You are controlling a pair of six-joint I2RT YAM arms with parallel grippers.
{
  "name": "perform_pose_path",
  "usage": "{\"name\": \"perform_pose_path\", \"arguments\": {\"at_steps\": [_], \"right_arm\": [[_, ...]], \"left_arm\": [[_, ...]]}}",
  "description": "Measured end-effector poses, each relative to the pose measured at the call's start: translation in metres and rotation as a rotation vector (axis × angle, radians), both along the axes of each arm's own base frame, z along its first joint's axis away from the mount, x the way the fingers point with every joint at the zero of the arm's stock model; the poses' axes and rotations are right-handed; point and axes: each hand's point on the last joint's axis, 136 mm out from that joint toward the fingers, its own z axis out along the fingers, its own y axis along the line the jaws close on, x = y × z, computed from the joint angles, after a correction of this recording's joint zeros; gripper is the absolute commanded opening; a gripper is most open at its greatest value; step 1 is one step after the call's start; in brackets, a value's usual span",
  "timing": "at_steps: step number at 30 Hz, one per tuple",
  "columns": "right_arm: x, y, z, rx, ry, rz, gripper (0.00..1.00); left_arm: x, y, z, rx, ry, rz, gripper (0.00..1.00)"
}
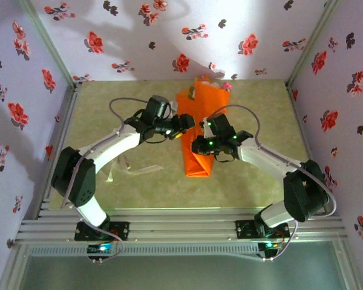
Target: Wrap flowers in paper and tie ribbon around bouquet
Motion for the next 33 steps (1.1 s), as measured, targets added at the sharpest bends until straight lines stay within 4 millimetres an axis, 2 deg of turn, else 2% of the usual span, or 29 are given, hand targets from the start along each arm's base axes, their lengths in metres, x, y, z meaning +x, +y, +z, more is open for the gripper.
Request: {"name": "perform_pose_path", "arguments": {"at_steps": [5, 8, 11, 14, 15, 17, 18, 21, 24, 29, 31, 33], "right_arm": [[-0.002, 0.005, -0.003, 0.002, 0.005, 0.015, 0.0], [-0.004, 0.006, -0.005, -0.001, 0.01, 0.021, 0.0], [-0.004, 0.007, -0.006, -0.003, 0.012, 0.022, 0.0], [-0.004, 0.007, -0.006, -0.003, 0.012, 0.024, 0.0], [-0.005, 0.008, -0.007, -0.004, 0.013, 0.025, 0.04], [-0.006, 0.009, -0.007, -0.004, 0.014, 0.028, 0.2], [-0.006, 0.009, -0.007, -0.007, 0.011, 0.033, 0.28], [-0.007, 0.006, -0.009, -0.024, 0.014, 0.025, 0.42], [-0.006, -0.002, -0.004, -0.031, 0.004, -0.013, 0.51], [-0.006, -0.031, 0.017, 0.009, -0.031, -0.13, 0.54], [-0.005, -0.049, 0.012, 0.01, -0.017, -0.197, 0.54], [-0.004, -0.069, -0.004, -0.002, 0.027, -0.268, 0.54]], "left_arm": [[-0.005, 0.0, -0.014, 0.029, 0.017, -0.039, 0.64], [-0.005, -0.002, -0.025, 0.045, 0.03, -0.058, 0.56], [-0.009, -0.001, -0.042, 0.081, 0.058, -0.082, 0.4], [-0.013, 0.001, -0.059, 0.12, 0.085, -0.107, 0.17], [-0.014, 0.002, -0.064, 0.133, 0.091, -0.113, 0.08], [-0.016, 0.005, -0.071, 0.159, 0.1, -0.124, 0.0], [-0.017, 0.007, -0.074, 0.172, 0.102, -0.128, 0.0], [-0.018, 0.012, -0.079, 0.203, 0.103, -0.124, 0.0], [-0.022, 0.02, -0.092, 0.241, 0.115, -0.12, 0.0], [-0.031, 0.037, -0.117, 0.321, 0.15, -0.1, 0.0], [-0.03, 0.041, -0.123, 0.345, 0.147, -0.094, 0.0], [-0.027, 0.044, -0.128, 0.371, 0.137, -0.088, 0.0]]}}
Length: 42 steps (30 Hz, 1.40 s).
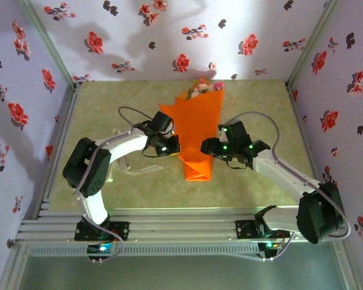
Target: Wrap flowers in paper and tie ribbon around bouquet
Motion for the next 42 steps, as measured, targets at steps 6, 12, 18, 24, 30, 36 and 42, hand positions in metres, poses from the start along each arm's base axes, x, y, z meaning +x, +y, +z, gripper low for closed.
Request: {"name": "perform_pose_path", "arguments": {"at_steps": [6, 12, 18, 24, 30, 36, 42], "right_arm": [[-0.003, -0.03, -0.051, -0.031, 0.165, -0.123, 0.54], [0.001, -0.02, -0.074, -0.012, 0.227, -0.112, 0.54], [0.008, -0.012, -0.091, 0.011, 0.255, -0.1, 0.5], [0.007, -0.011, -0.104, 0.0, 0.283, -0.1, 0.45], [0.009, -0.01, -0.103, 0.004, 0.274, -0.098, 0.41], [0.01, -0.01, -0.103, 0.005, 0.27, -0.097, 0.41], [0.01, -0.01, -0.102, 0.005, 0.27, -0.096, 0.44]], "left_arm": [[0.005, 0.008, -0.024, 0.092, -0.001, -0.021, 0.05], [0.012, 0.01, -0.035, 0.15, -0.012, -0.05, 0.25], [0.013, 0.01, -0.033, 0.173, -0.023, -0.056, 0.39], [0.003, 0.016, -0.019, 0.212, -0.019, -0.057, 0.47], [-0.01, 0.002, 0.052, 0.121, -0.064, -0.03, 0.44], [-0.028, -0.053, 0.074, -0.076, 0.02, -0.039, 0.3], [-0.044, -0.055, 0.001, -0.002, 0.182, -0.012, 0.25]]}}
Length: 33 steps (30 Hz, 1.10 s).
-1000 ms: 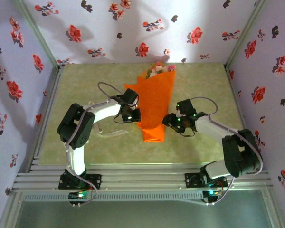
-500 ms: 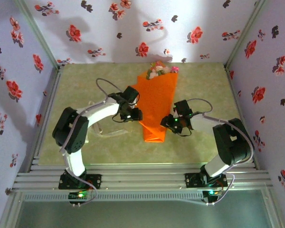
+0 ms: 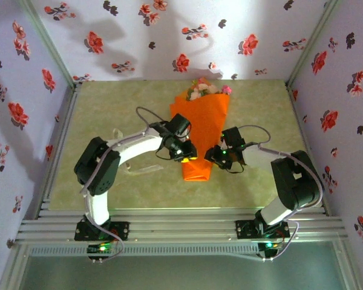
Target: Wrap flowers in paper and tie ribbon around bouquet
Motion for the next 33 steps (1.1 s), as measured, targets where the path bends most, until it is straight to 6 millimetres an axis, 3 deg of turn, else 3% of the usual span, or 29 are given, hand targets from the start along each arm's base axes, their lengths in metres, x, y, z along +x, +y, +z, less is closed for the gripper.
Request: {"name": "perform_pose_path", "arguments": {"at_steps": [5, 12, 21, 33], "right_arm": [[-0.003, 0.003, -0.001, 0.027, -0.014, 0.018, 0.47], [-0.001, 0.01, 0.012, 0.074, -0.076, 0.058, 0.49], [-0.003, 0.016, 0.01, 0.116, -0.09, 0.084, 0.45], [-0.033, 0.004, 0.013, 0.047, -0.102, 0.094, 0.5]], "left_arm": [[-0.009, 0.02, -0.053, 0.089, 0.078, 0.033, 0.2], [-0.005, 0.022, -0.054, 0.044, 0.062, 0.078, 0.17], [-0.005, 0.021, -0.054, 0.035, 0.064, 0.097, 0.16], [-0.005, 0.022, -0.054, 0.032, 0.069, 0.096, 0.15]]}}
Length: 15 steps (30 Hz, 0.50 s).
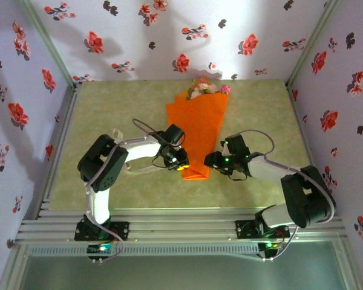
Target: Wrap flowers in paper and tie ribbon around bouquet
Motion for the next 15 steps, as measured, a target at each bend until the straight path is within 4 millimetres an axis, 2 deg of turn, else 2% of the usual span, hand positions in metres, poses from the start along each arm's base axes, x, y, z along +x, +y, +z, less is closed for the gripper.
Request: {"name": "perform_pose_path", "arguments": {"at_steps": [7, 12, 15], "right_arm": [[-0.015, 0.009, -0.019, -0.05, 0.058, 0.014, 0.33], [-0.016, 0.007, -0.025, -0.074, 0.075, -0.005, 0.03], [-0.017, 0.006, -0.024, -0.082, 0.078, -0.012, 0.0]], "left_arm": [[0.0, 0.0, -0.001, 0.002, 0.003, -0.003, 0.15], [0.0, 0.0, 0.0, 0.003, 0.004, -0.003, 0.14], [0.0, 0.001, -0.001, 0.003, 0.003, -0.006, 0.14]]}}
